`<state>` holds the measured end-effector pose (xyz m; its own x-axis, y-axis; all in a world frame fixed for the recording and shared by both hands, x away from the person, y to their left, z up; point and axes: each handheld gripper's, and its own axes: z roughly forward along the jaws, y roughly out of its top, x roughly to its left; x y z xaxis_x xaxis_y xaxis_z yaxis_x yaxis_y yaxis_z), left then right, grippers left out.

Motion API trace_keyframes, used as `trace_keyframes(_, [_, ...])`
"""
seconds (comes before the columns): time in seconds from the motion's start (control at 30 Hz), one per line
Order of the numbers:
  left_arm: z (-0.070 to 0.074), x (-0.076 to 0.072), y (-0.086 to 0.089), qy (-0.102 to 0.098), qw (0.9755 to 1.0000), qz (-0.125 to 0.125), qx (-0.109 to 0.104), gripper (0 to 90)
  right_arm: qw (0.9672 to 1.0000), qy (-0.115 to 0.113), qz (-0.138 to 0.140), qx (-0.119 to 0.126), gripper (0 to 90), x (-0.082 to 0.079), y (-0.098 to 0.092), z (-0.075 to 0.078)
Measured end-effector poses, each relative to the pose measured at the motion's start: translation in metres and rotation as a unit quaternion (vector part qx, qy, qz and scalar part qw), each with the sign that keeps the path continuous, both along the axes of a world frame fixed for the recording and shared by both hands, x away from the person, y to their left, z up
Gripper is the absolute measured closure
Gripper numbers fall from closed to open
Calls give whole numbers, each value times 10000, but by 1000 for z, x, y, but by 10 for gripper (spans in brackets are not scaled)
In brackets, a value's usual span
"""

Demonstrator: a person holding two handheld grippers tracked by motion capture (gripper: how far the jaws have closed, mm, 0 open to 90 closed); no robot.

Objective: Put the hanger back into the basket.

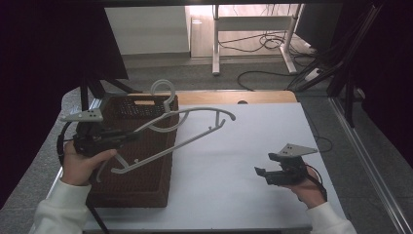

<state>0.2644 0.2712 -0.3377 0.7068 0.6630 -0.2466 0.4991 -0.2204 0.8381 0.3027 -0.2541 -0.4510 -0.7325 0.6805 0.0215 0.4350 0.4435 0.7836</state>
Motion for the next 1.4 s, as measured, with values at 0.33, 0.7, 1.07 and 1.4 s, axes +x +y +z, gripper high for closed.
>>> trace_keyframes(0.33, [-6,-16,29,-140,9990,392,-146,797,10000,43,-31,-40,250,1,1,-1])
trace_keyframes(0.7, [-15,-26,61,-146,9967,767,-223,797,10000,61,-24,-56,249,2,1,-1])
trace_keyframes(1.07, [-25,-25,91,-187,9905,1262,-507,797,10000,69,20,-48,248,3,2,-1])
trace_keyframes(1.4, [-41,-18,102,-172,9857,1587,-548,796,9999,75,41,-81,246,4,2,-2])
